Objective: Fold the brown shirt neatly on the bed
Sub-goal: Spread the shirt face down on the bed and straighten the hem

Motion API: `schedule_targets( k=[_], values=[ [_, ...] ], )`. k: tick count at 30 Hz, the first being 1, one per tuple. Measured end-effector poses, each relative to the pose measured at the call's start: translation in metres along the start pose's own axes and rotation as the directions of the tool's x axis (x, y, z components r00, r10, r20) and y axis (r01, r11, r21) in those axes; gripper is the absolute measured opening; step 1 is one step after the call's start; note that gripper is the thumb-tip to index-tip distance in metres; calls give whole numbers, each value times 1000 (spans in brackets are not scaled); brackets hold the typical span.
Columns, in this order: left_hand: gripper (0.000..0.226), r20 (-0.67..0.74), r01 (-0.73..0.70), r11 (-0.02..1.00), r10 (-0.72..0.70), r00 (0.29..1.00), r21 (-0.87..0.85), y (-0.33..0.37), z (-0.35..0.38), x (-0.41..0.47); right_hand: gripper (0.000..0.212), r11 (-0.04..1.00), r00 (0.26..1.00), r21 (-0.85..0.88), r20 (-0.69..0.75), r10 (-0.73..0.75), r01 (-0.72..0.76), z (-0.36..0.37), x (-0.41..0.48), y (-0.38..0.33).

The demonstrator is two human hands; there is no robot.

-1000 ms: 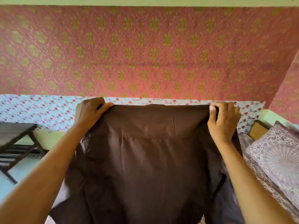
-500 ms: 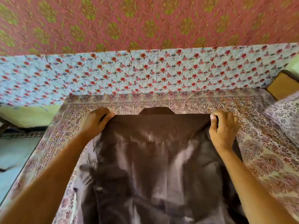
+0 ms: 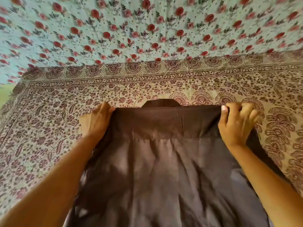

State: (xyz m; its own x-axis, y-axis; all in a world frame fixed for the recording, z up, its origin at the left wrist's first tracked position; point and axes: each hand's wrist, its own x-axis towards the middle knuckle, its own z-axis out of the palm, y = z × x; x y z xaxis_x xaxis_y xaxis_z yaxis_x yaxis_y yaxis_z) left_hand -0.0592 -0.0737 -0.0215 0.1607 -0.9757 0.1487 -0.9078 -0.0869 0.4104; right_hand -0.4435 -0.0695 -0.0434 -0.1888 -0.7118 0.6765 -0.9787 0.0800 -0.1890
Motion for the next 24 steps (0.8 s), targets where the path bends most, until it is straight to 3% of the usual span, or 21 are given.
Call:
schedule_targets(
  k=[5, 9, 12, 15, 18, 21, 24],
  values=[
    [32, -60, 22, 1000, -23, 998, -22, -5, 56, 42, 30, 995, 997, -85, 63, 54, -48, 68, 14, 6],
    [39, -133, -30, 953, 74, 988, 302, -11, 83, 85, 35, 984, 981, -178, 189, 44, -10, 111, 26, 11],
    [36, -14, -117, 910, 133, 991, 397, -16, 110, 93, 31, 981, 944, -189, 313, 108, -49, 131, 16, 9],
    [27, -41, -57, 950, 73, 997, 308, -15, 122, 75, 39, 985, 892, -119, 420, 165, -126, 132, -4, 3],
    [36, -114, -102, 981, 122, 986, 167, 0, 125, 31, 54, 995, 880, 79, 474, 11, -55, 109, -33, -15],
    [47, 99, -91, 985, 77, 992, 145, 5, 134, -13, 70, 980, 775, 195, 614, -149, 34, 90, -66, -28],
    [56, 241, -29, 975, -25, 970, 218, -25, 138, -24, 81, 988, 687, 152, 716, -123, 18, 89, -80, -11]
  ],
)
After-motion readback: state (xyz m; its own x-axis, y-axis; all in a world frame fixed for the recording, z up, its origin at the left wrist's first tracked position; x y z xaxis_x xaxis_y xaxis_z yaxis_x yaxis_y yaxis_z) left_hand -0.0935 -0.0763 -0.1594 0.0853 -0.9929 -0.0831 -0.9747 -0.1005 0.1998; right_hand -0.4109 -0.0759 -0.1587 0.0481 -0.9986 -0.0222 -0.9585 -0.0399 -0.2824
